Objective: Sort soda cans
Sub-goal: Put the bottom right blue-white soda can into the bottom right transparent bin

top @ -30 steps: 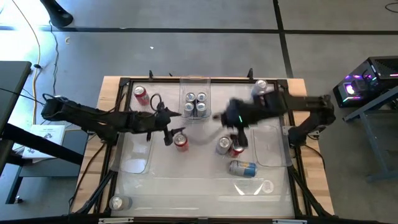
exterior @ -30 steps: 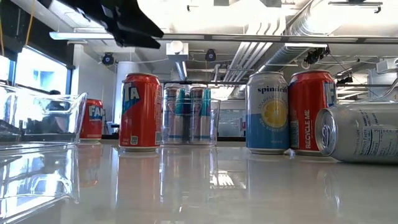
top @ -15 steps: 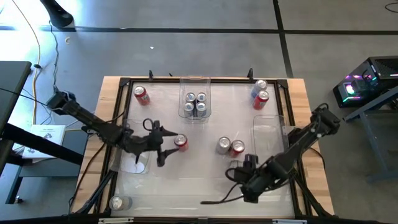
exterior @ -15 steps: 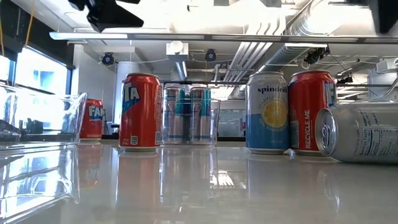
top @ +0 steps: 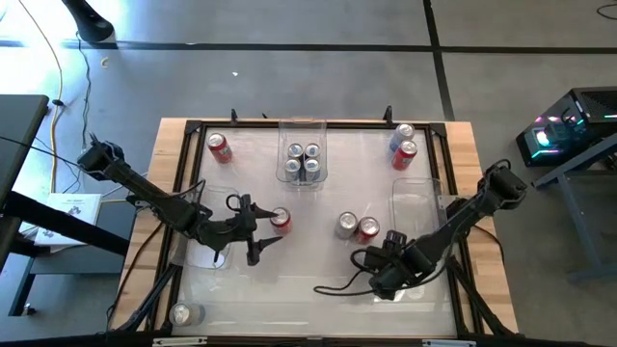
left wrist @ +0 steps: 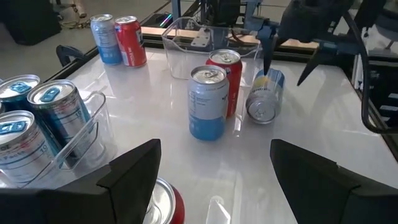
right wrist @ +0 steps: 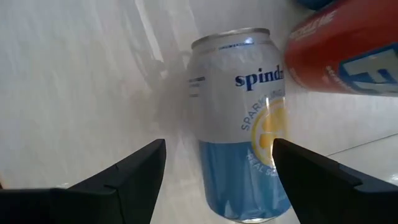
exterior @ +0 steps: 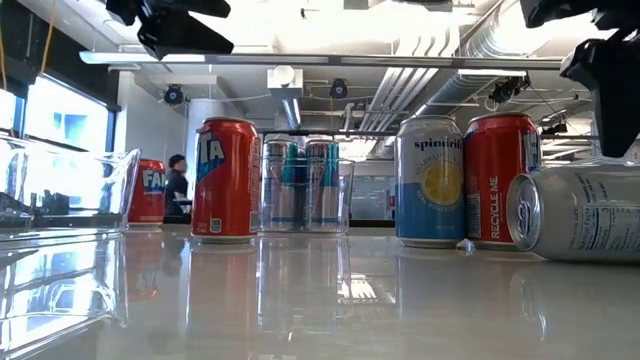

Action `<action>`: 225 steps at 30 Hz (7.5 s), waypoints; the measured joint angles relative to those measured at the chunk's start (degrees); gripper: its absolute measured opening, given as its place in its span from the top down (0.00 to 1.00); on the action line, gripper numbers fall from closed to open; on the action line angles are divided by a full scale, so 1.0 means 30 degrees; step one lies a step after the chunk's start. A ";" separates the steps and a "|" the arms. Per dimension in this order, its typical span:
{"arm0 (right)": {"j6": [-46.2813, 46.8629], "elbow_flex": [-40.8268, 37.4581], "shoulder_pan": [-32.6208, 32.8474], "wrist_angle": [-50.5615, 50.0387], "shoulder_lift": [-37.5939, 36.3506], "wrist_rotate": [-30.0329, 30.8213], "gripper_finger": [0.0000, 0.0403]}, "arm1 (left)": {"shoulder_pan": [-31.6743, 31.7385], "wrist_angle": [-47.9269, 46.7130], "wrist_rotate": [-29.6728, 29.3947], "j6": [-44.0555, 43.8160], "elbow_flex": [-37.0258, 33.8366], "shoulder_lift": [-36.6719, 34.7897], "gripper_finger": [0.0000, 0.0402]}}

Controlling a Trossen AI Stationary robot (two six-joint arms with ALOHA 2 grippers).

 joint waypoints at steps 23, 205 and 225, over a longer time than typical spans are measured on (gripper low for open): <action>-0.1122 0.2390 -0.0312 0.1989 0.1260 0.0514 0.28 | -0.0007 -0.0169 -0.0029 0.0157 0.0000 -0.0015 0.26; -1.0846 -1.0389 0.2018 3.6608 0.4073 1.1357 0.24 | -0.0641 -0.0215 0.0182 -0.0699 0.0007 -0.0022 0.26; -1.3043 -1.0377 0.1500 3.5468 0.2427 0.8237 0.16 | -0.0641 -0.0219 0.0197 -0.0928 0.0007 -0.0022 0.26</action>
